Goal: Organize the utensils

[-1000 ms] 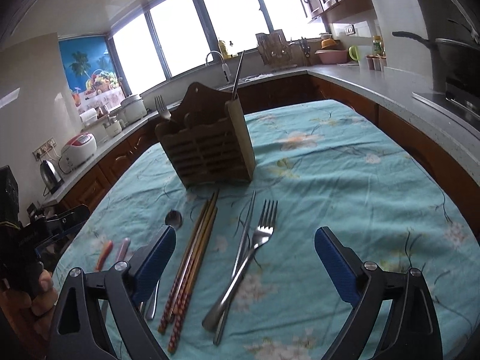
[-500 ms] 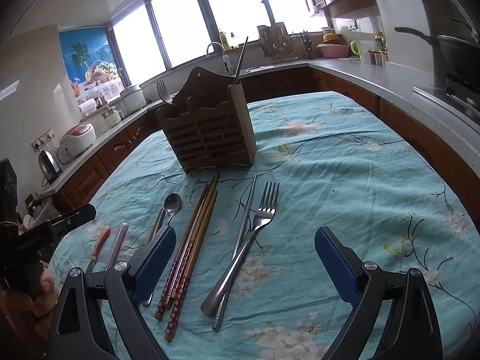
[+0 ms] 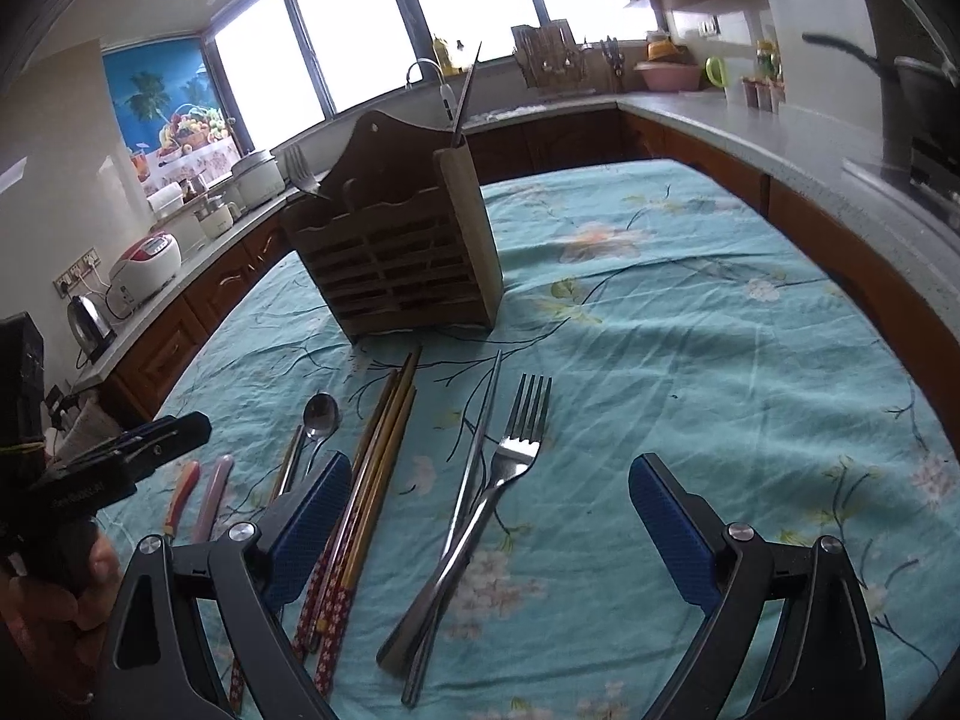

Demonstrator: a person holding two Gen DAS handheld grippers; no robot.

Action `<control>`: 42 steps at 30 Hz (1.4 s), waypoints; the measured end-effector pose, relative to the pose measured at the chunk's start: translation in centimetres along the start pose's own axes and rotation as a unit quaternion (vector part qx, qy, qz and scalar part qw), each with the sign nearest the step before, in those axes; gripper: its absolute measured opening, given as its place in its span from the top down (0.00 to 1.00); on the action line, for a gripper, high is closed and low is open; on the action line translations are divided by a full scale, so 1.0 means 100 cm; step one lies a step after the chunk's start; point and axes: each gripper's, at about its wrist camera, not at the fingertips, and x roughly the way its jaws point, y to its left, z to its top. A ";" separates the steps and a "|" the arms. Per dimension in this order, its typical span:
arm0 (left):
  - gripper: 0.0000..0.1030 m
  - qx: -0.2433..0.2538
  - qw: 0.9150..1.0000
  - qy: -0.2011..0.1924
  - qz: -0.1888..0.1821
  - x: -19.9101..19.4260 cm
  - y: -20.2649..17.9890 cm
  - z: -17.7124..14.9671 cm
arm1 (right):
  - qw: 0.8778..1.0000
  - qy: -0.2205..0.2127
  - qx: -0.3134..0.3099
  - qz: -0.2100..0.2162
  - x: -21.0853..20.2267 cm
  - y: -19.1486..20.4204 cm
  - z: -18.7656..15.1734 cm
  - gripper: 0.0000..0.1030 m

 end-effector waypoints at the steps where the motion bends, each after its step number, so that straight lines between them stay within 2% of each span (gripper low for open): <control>1: 0.23 0.003 1.000 0.006 -0.004 0.006 0.000 0.003 | 1.000 0.006 0.003 0.001 0.004 -0.001 0.002 0.08; 4: 0.27 0.013 1.000 0.025 -0.013 0.028 -0.001 0.015 | 1.000 0.020 0.008 0.004 0.016 -0.004 0.010 0.13; 5: 0.29 0.019 0.999 0.033 -0.019 0.036 -0.001 0.018 | 1.000 0.025 0.008 0.003 0.021 -0.004 0.012 0.19; 7: 0.45 0.028 0.998 0.049 -0.025 0.051 -0.001 0.025 | 0.999 0.039 0.008 0.002 0.032 -0.005 0.016 0.28; 9: 0.48 0.034 0.997 0.059 -0.033 0.063 -0.002 0.031 | 0.999 0.051 0.007 -0.007 0.041 -0.007 0.018 0.40; 11: 0.49 0.045 0.996 0.065 -0.036 0.072 -0.004 0.036 | 0.998 0.063 0.009 -0.006 0.050 -0.009 0.020 0.44; 15: 0.55 0.063 0.994 0.079 -0.045 0.093 -0.007 0.042 | 0.997 0.073 0.016 -0.007 0.059 -0.015 0.024 0.44; 17: 0.62 0.067 0.992 0.090 -0.048 0.100 -0.009 0.042 | 0.997 0.080 0.019 -0.007 0.064 -0.018 0.025 0.44; 20: 0.74 0.071 0.990 0.108 -0.054 0.112 -0.011 0.041 | 0.995 0.096 0.028 -0.003 0.074 -0.023 0.026 0.51; 25: 0.90 0.076 0.989 0.111 -0.056 0.117 -0.015 0.040 | 0.994 0.104 0.033 0.001 0.082 -0.025 0.027 0.60; 26: 0.91 0.077 0.989 0.109 -0.058 0.116 -0.015 0.041 | 0.994 0.104 0.036 0.004 0.083 -0.025 0.027 0.65; 27: 0.94 0.078 0.989 0.107 -0.060 0.114 -0.015 0.041 | 0.994 0.104 0.041 0.009 0.083 -0.026 0.028 0.75; 29: 0.96 0.084 0.989 0.102 -0.064 0.108 -0.016 0.041 | 0.993 0.106 0.046 0.010 0.085 -0.028 0.027 0.87; 33: 0.98 0.100 0.989 0.089 -0.065 0.094 -0.022 0.038 | 0.994 0.098 0.050 0.019 0.081 -0.029 0.028 0.94; 42: 0.99 0.085 0.992 0.058 -0.075 0.049 -0.017 0.036 | 0.996 0.069 0.038 0.037 0.054 -0.020 0.034 0.98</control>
